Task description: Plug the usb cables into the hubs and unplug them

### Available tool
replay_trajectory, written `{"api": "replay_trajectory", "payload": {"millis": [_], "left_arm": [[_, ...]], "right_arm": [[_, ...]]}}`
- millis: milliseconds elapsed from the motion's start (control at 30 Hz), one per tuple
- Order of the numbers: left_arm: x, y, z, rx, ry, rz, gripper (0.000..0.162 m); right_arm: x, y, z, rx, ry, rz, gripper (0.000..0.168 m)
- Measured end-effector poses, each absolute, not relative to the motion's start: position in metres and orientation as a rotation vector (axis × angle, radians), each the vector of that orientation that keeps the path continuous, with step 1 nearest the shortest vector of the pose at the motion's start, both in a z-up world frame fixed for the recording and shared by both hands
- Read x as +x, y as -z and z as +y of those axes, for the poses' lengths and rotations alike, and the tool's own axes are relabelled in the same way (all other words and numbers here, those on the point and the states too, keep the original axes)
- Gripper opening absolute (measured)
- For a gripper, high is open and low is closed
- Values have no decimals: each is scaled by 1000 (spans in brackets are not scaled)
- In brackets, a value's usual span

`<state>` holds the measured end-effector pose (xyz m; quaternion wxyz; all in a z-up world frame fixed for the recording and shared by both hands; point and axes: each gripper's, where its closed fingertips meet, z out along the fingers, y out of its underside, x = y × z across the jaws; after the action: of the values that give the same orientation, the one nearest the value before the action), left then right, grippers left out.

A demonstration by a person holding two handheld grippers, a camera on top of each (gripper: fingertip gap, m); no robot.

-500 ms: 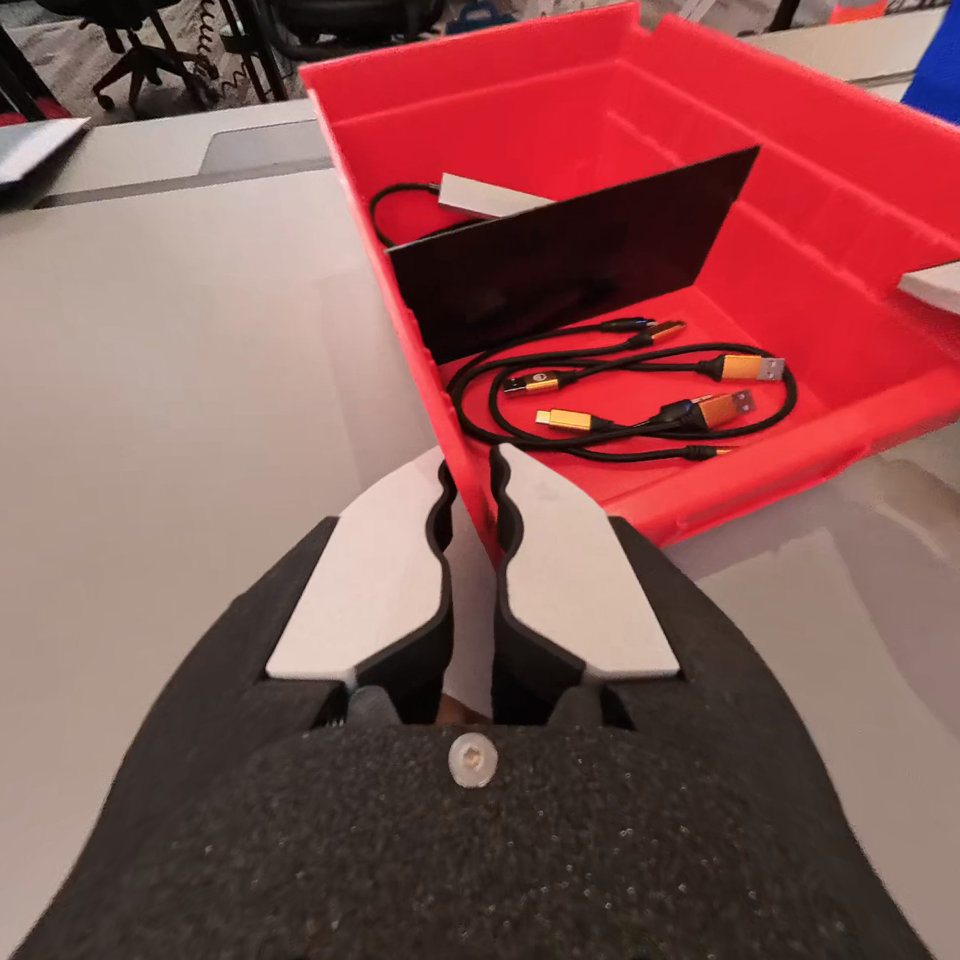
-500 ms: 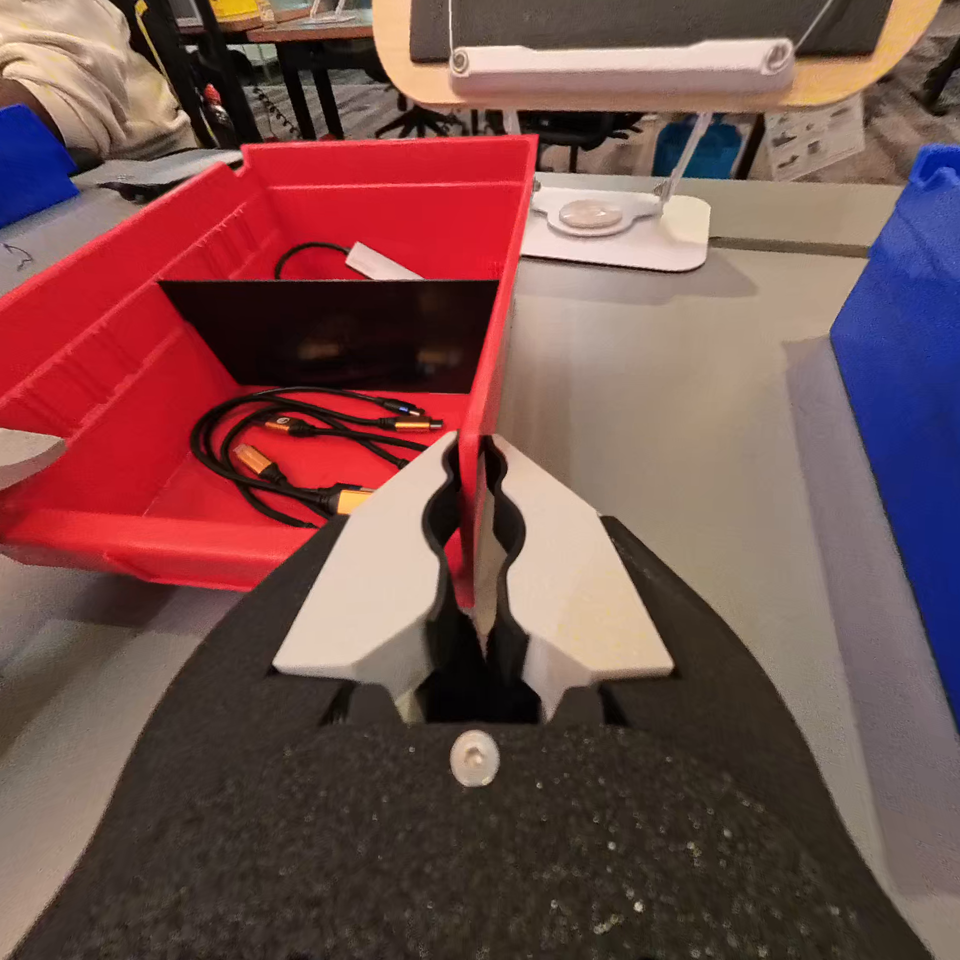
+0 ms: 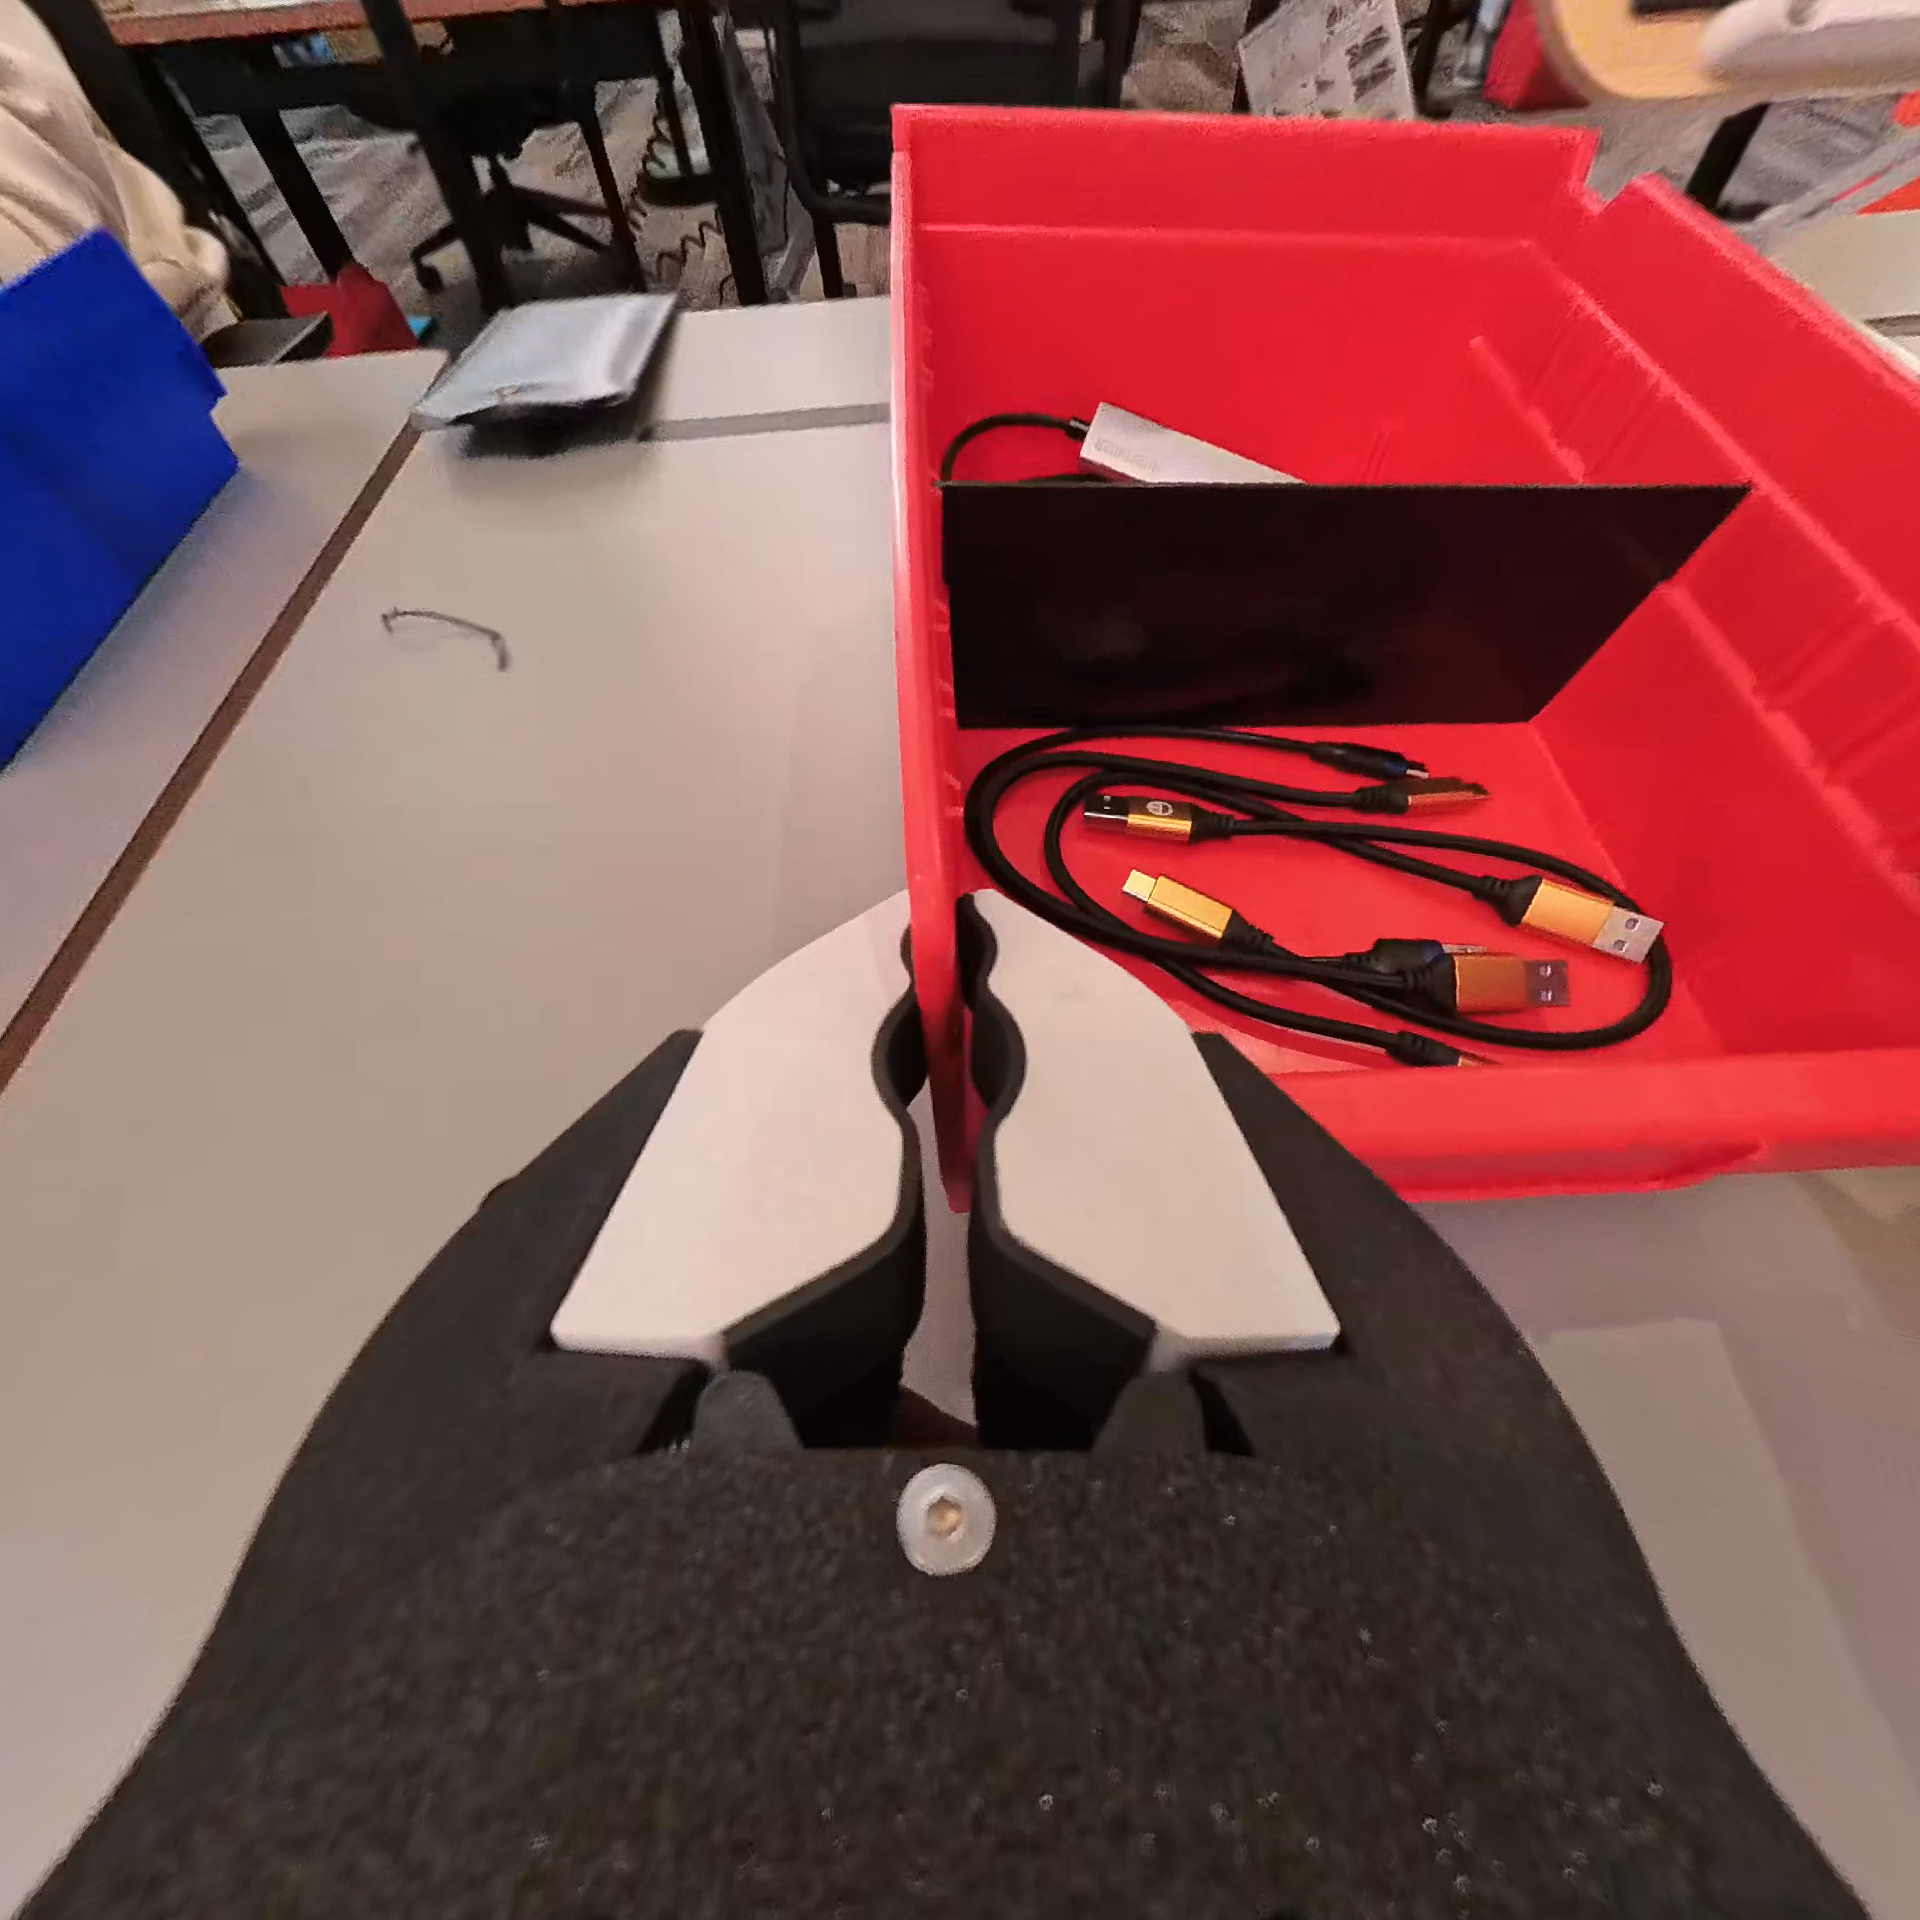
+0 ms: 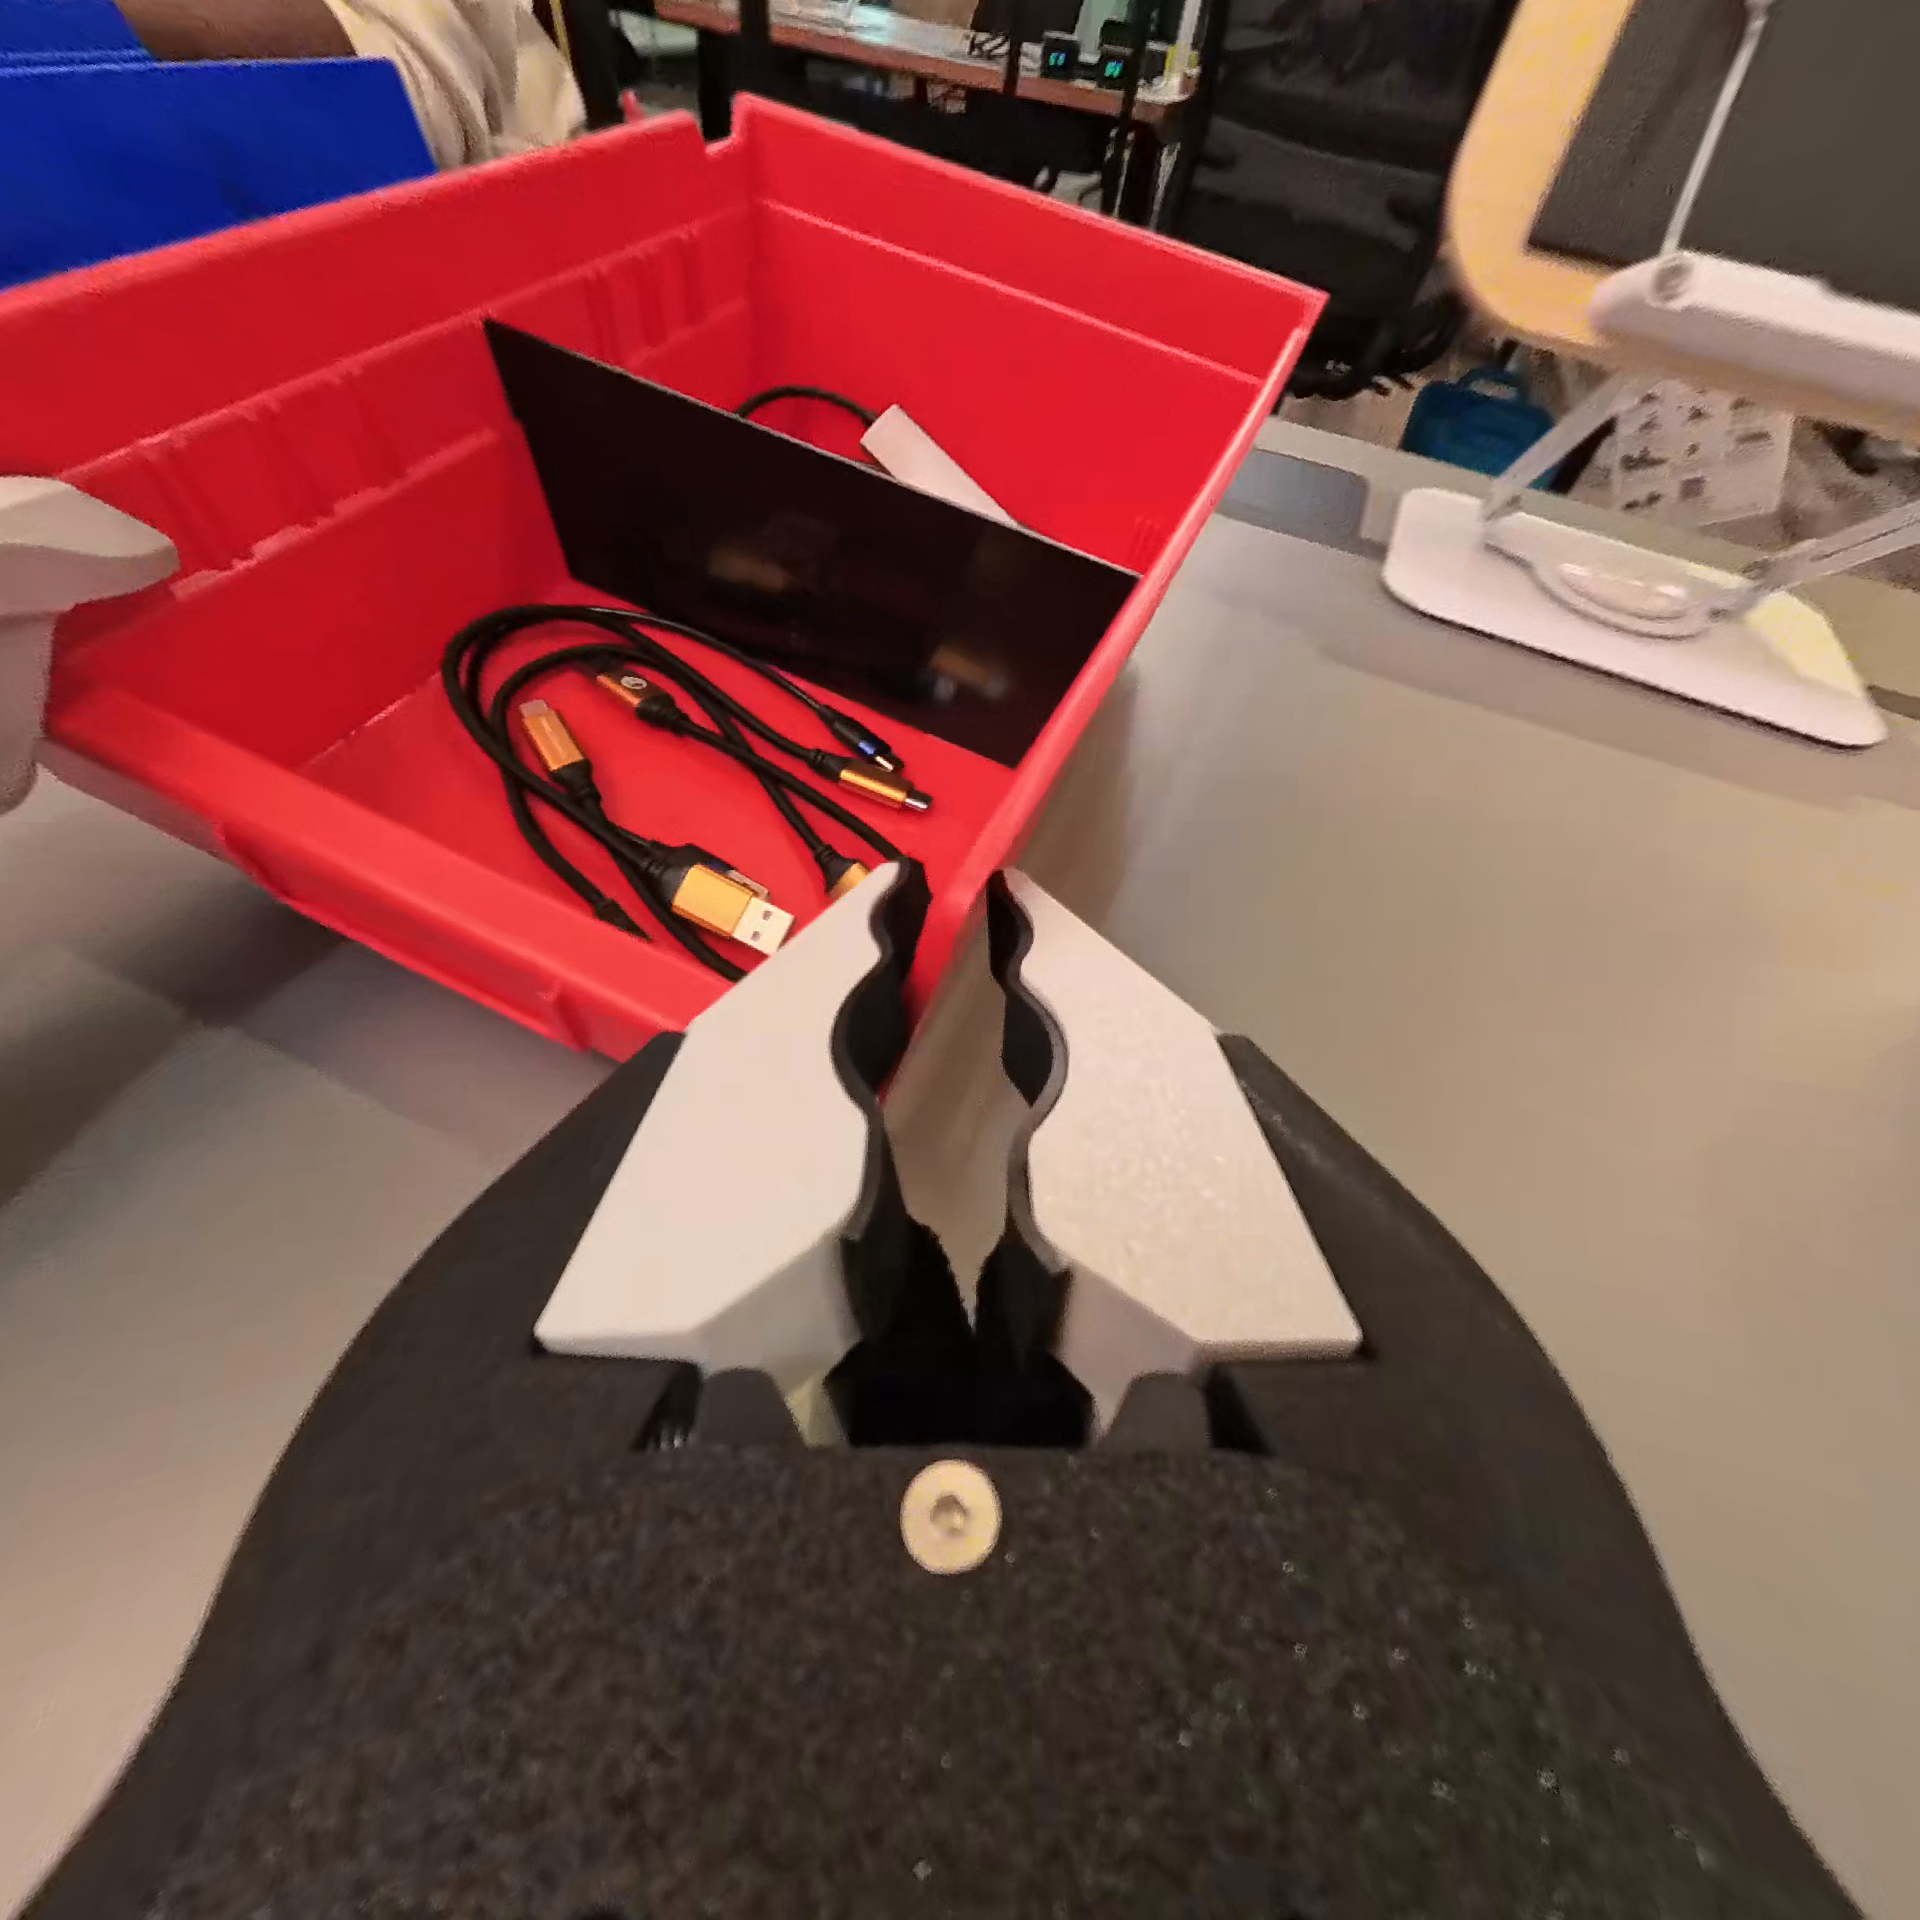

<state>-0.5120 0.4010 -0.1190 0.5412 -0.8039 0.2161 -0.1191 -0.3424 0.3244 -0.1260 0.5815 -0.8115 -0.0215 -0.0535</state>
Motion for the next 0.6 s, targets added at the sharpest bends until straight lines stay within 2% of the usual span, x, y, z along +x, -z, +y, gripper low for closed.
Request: {"api": "replay_trajectory", "payload": {"millis": [200, 300, 400, 500, 600], "left_arm": [[-522, 132, 407, -1972, 328, 436, 2], [-524, 130, 408, -1955, 314, 405, 4], [-532, 123, 410, -1934, 275, 350, 20], [-542, 88, 406, -1785, 206, 269, 29], [-540, 48, 391, -1626, 215, 211, 27]], "right_arm": [[-350, 126, 332, -1931, -60, -55, 15], [-357, 124, 315, -1933, -239, -193, 23], [-355, 126, 276, -1932, -426, -356, 30], [-319, 127, 237, -1899, -435, -463, 31], [-255, 118, 209, -1863, -324, -488, 31]]}}
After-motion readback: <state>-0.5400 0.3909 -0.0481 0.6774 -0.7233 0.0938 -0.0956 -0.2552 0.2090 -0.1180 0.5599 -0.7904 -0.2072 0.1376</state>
